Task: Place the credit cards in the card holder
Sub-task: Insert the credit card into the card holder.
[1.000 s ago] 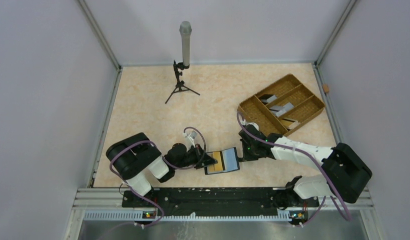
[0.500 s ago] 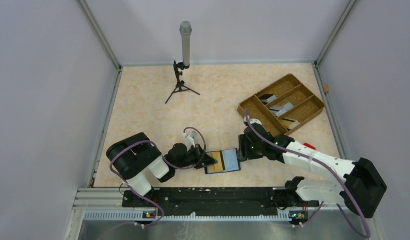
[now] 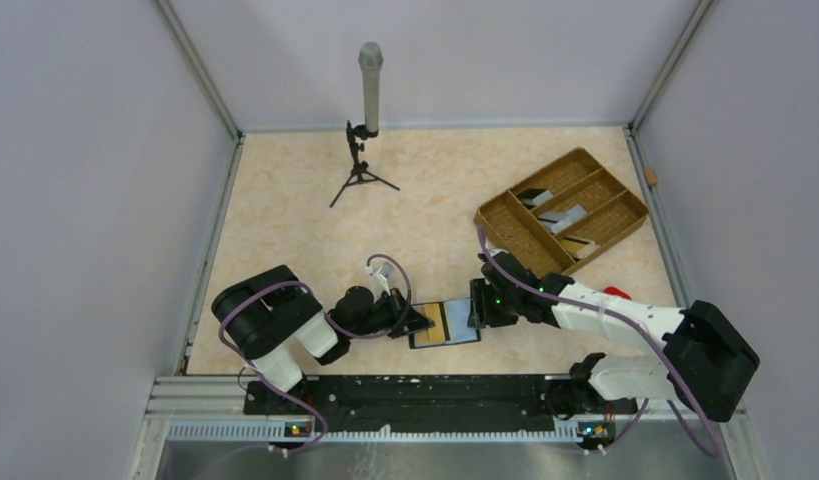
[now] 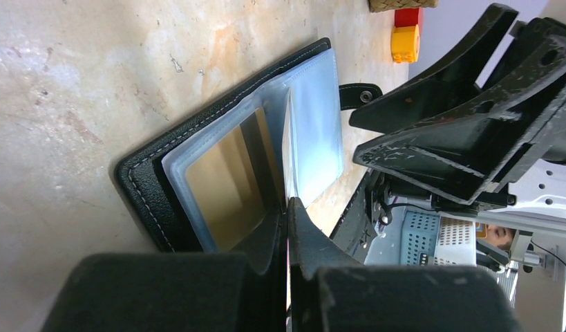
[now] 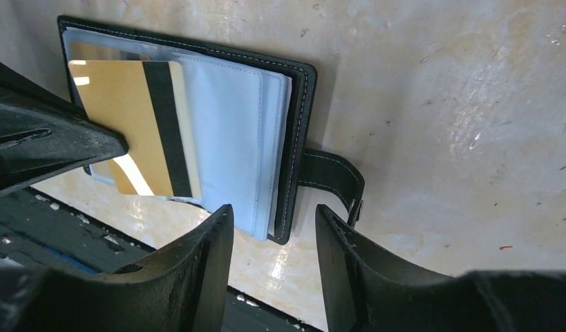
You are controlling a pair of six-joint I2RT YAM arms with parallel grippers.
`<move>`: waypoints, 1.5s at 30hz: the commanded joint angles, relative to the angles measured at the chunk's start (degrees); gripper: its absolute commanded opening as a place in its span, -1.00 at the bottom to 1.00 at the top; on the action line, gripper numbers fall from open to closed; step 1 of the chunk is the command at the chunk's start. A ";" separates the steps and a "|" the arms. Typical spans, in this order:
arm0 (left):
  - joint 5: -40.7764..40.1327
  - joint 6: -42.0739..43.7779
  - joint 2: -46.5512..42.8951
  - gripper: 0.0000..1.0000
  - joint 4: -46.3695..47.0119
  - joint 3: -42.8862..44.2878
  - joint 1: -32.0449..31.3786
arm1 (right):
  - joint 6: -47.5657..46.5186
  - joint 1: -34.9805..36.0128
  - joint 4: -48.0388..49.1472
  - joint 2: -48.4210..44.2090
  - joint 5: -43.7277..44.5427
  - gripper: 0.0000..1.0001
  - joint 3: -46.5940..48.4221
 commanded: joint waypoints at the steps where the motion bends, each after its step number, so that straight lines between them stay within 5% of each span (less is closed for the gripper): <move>1: 0.27 0.43 0.18 -1.00 0.59 1.00 -0.28 | 0.77 0.58 3.36 1.29 -1.57 -0.05 -0.62; 15: 0.31 0.65 0.07 -1.00 -0.01 1.26 -0.22 | 1.08 0.57 5.06 4.22 -1.59 -0.17 -1.90; 41: -1.99 0.14 1.93 -1.00 1.87 1.03 -1.27 | 2.28 1.19 5.21 6.79 -0.74 -1.00 -2.24; 45: -2.94 -0.33 2.46 -1.00 2.45 1.00 -1.64 | 2.56 1.25 5.56 7.02 -0.88 -1.00 -2.51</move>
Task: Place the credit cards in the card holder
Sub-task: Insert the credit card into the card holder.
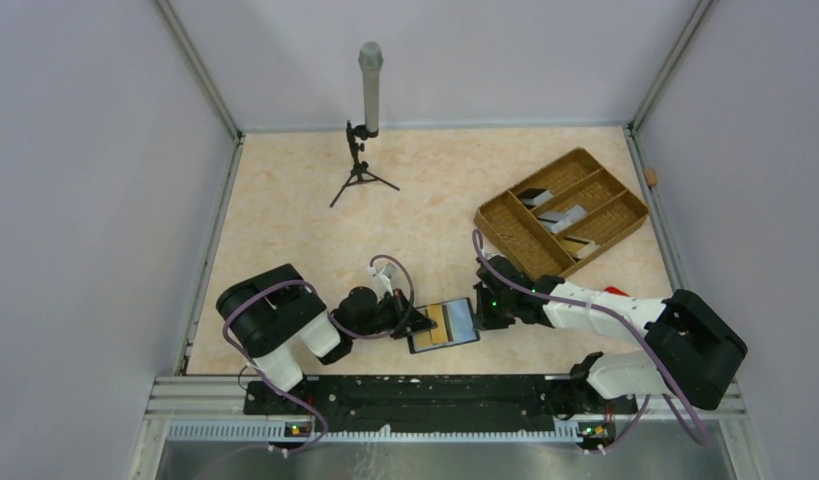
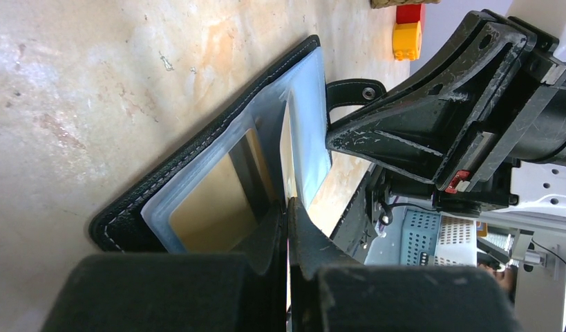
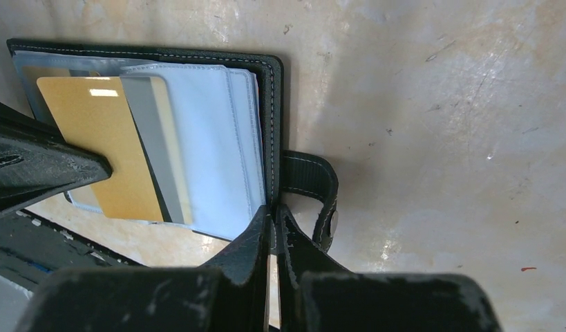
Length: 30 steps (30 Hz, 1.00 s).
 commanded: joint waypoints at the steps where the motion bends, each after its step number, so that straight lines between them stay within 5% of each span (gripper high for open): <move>1: -2.52 -0.31 1.59 -1.00 2.77 0.15 -0.72 | 0.68 0.90 1.19 1.76 -0.56 -1.00 -0.76; 11: -5.99 -2.11 1.80 -1.00 1.86 0.94 -3.28 | 1.20 1.11 2.10 1.68 -0.67 -1.00 -0.94; 30: -8.48 2.18 -6.23 -0.63 -28.27 9.49 -4.39 | 1.91 1.18 1.13 0.71 3.11 -1.00 -1.78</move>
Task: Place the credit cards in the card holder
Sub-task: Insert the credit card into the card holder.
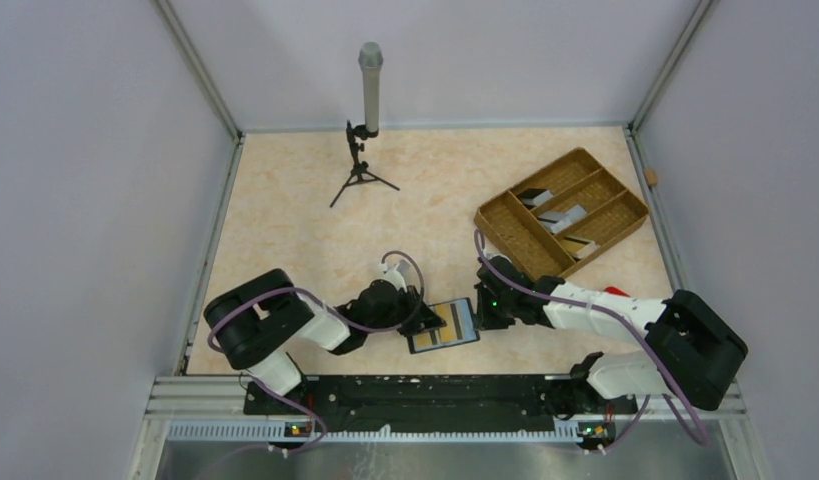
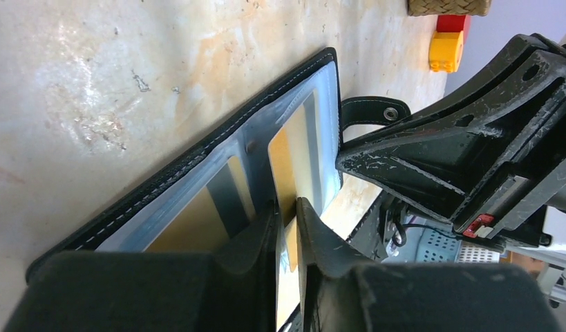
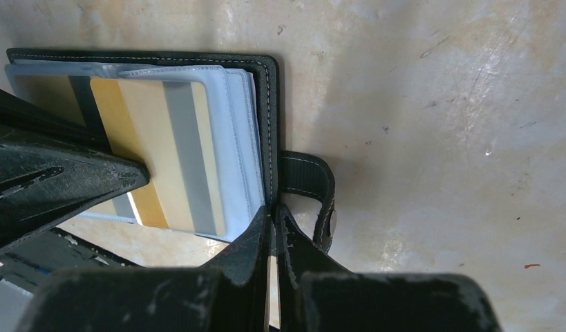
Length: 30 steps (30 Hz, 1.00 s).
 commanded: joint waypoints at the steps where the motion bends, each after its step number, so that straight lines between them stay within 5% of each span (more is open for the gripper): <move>1: -3.33 3.49 -2.89 -0.60 -10.99 2.16 -0.54 | 0.40 1.17 0.73 0.89 2.62 -1.00 -1.49; 15: -7.11 10.16 -10.90 -0.10 -31.39 8.78 -1.55 | 0.40 1.14 0.29 0.80 3.64 -1.00 -1.40; 30: -5.23 8.70 -9.69 -0.07 -35.28 13.25 -5.30 | 0.35 1.20 0.62 1.02 3.48 -1.00 -1.31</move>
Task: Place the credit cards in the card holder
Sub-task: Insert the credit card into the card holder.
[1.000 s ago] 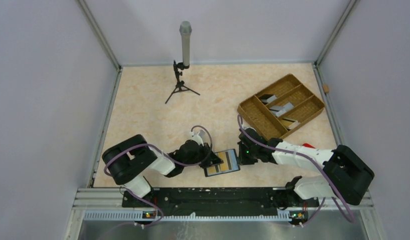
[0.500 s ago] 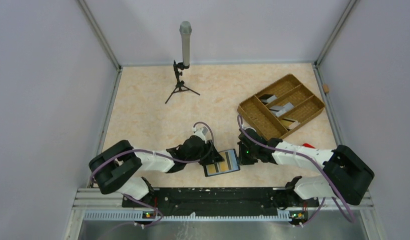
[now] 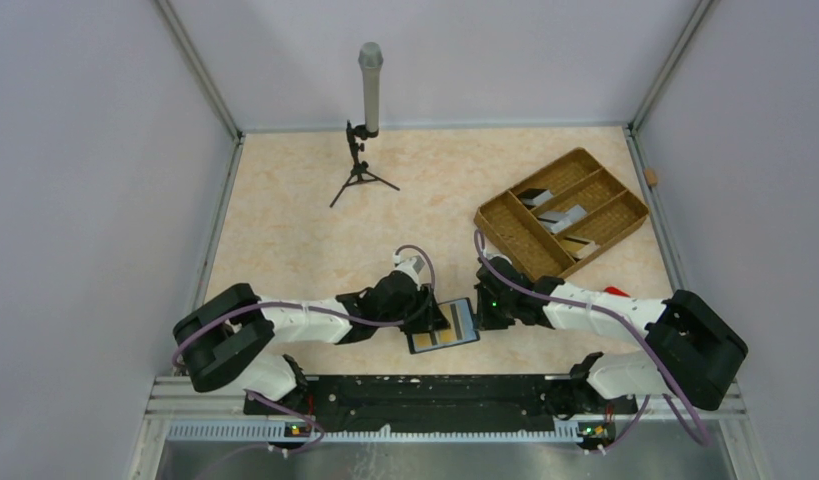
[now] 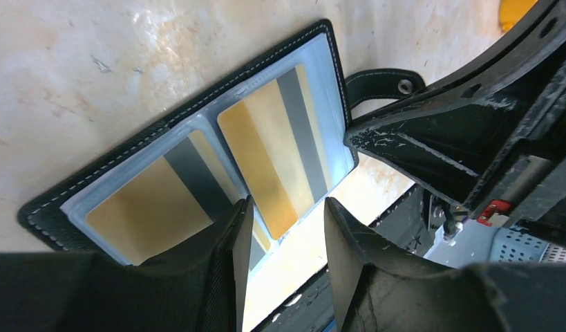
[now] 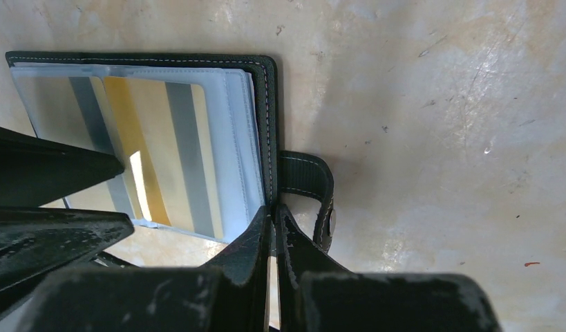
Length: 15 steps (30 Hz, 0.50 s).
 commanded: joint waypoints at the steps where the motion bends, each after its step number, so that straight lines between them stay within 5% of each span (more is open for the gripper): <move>1: 0.69 -1.91 2.93 -0.08 -1.00 1.75 -1.37 | -0.14 0.78 0.67 1.10 2.70 -1.00 -1.28; 15: 1.07 -3.17 6.85 -0.07 5.42 2.25 -2.02 | -0.07 0.77 0.78 1.24 2.71 -1.00 -1.13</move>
